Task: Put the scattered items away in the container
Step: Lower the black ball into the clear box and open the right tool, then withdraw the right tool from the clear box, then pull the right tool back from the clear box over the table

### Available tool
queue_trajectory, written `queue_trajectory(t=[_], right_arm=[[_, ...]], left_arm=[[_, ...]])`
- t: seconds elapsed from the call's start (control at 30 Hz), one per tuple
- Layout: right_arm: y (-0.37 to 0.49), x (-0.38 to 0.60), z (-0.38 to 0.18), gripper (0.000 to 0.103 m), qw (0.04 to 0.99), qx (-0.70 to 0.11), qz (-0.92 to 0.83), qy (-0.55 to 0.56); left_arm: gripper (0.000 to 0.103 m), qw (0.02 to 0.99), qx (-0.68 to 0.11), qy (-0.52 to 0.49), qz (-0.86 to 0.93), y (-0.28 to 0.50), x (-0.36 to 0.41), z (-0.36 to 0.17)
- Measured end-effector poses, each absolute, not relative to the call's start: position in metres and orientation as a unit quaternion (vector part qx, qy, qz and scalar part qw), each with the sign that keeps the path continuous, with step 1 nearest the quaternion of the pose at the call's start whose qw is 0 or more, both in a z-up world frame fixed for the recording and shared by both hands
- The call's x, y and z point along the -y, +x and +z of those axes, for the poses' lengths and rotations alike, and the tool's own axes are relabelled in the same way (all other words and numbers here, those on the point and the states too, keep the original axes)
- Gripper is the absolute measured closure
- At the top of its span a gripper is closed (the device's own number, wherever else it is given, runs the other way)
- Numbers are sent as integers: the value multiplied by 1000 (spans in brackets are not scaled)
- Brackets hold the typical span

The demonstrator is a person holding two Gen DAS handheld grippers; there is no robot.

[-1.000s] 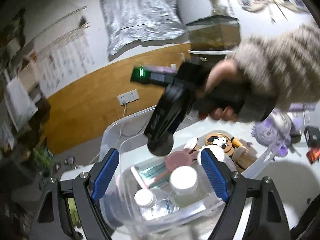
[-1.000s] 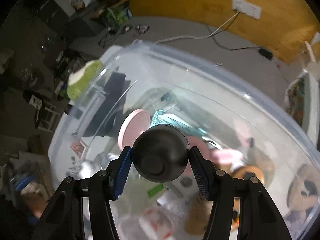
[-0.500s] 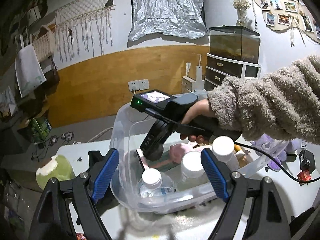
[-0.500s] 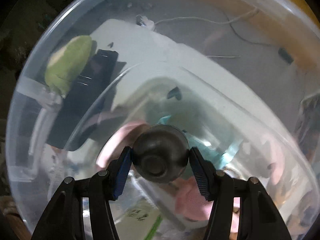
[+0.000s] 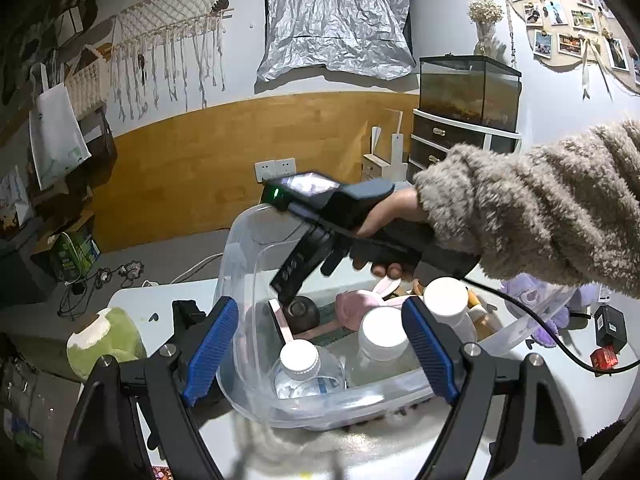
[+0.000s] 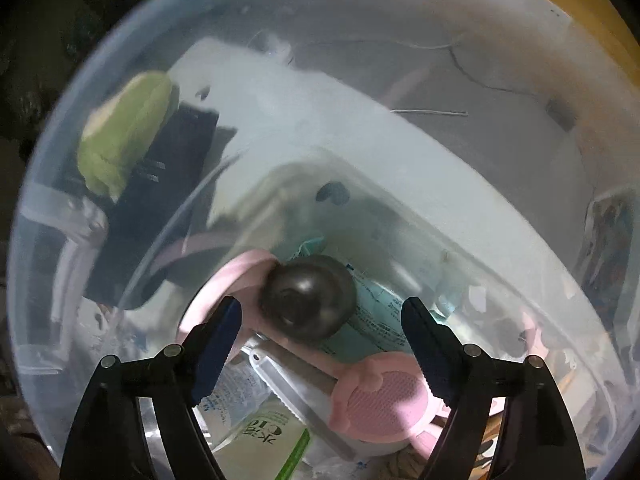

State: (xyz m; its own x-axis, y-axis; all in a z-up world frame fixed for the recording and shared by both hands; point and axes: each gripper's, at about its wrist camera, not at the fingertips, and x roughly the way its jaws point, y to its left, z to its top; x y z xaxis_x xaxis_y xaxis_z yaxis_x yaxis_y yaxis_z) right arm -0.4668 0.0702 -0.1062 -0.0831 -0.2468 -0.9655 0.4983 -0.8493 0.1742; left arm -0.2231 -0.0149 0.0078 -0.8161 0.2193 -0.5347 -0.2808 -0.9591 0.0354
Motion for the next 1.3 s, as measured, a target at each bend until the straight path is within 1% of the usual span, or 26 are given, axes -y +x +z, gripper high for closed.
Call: queue_trajectory(t=[0.13,0.33,0.37,0.4,0.47,0.53,0.57,0.6,0.67,0.73,0.77,0.93,0.97,1.2,1.3], right_arm=[[-459,-86,-77,21,264,-77,-745,608],[-437,-102,-35,21,256,-79,-783,561],[-432,-104,-27,21,255,-80,-792,549],[-428,-106,-19,21,254,-80,-799,540],[-417,-111,-5,20,250,-69,-813,522],[-405,-120,5,12,245,-52,-827,503],[-405,-123,15,4,243,-47,-834,494],[-398,-127,24,1,242,-42,-842,481],[-379,-137,40,1,234,-30,-859,453],[-364,-145,52,0,226,-20,-871,436],[-356,-149,55,0,223,-14,-875,430],[-308,-167,66,0,193,8,-897,398],[-299,-171,67,0,186,8,-902,389],[-236,-192,57,0,149,9,-922,358],[-210,-201,48,0,115,13,-937,328]], left_arm=[[19,131,-55,-275,951,-225,16,6],[19,134,-42,-279,950,-226,21,8],[16,135,-39,-279,950,-226,22,8],[10,133,-36,-279,950,-225,23,9],[10,129,-29,-280,951,-224,24,11],[10,127,-21,-282,951,-222,26,15],[10,126,-17,-283,951,-222,27,17],[10,124,-16,-283,951,-221,28,18],[10,119,-14,-283,952,-218,28,22],[7,115,-14,-283,952,-214,27,26],[4,113,-14,-281,953,-211,27,28],[3,110,-18,-272,956,-196,21,37],[0,109,-18,-270,956,-193,20,38],[0,101,-28,-272,957,-171,11,38],[0,98,-27,-273,957,-161,7,35]])
